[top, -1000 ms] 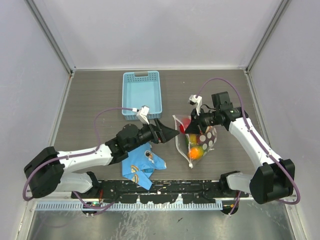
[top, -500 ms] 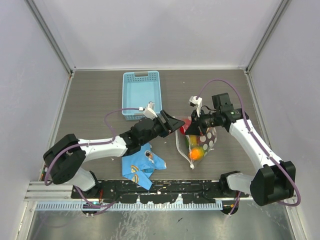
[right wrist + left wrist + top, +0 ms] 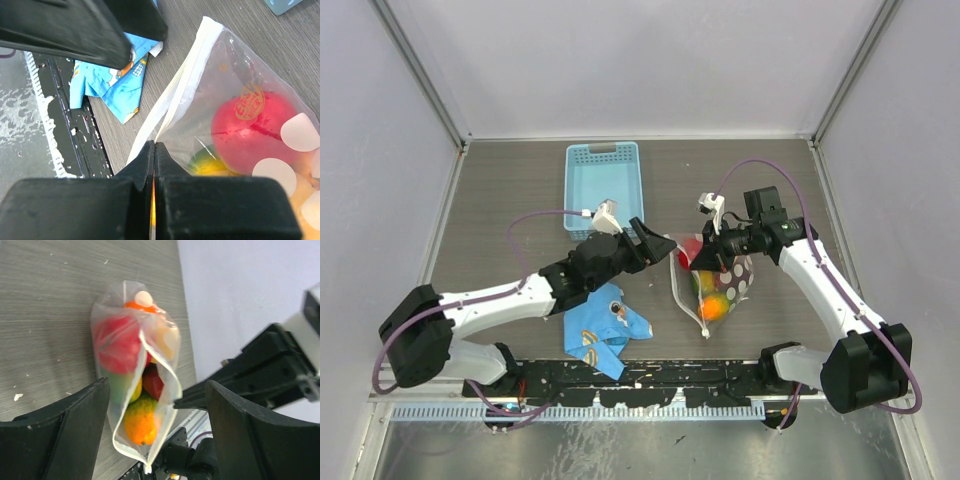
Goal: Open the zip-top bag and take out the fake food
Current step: Open the zipper of the food storage bag at the center of the board.
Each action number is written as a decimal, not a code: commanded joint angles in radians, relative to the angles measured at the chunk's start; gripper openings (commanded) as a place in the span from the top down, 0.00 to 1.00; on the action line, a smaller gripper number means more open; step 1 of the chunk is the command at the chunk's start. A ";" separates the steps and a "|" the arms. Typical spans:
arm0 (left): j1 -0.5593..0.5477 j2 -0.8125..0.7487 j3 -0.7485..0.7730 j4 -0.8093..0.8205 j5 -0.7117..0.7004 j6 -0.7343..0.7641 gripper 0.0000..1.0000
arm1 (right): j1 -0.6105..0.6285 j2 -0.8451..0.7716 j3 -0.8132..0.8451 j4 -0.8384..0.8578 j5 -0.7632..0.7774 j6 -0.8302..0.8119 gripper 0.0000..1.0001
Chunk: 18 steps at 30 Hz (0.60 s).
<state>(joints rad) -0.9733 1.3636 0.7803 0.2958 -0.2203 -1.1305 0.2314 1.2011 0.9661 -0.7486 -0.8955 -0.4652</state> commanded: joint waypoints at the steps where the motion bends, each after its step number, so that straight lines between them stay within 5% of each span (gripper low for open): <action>1: 0.000 -0.084 -0.022 0.057 0.025 0.088 0.22 | -0.007 -0.033 0.005 0.018 -0.020 -0.009 0.99; 18: -0.001 0.070 0.057 0.176 0.197 -0.100 0.22 | -0.015 -0.030 0.005 0.012 -0.033 -0.016 0.99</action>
<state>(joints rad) -0.9733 1.3975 0.7937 0.3954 -0.0509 -1.1648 0.2203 1.2011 0.9661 -0.7490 -0.8963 -0.4664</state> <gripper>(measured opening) 0.776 0.030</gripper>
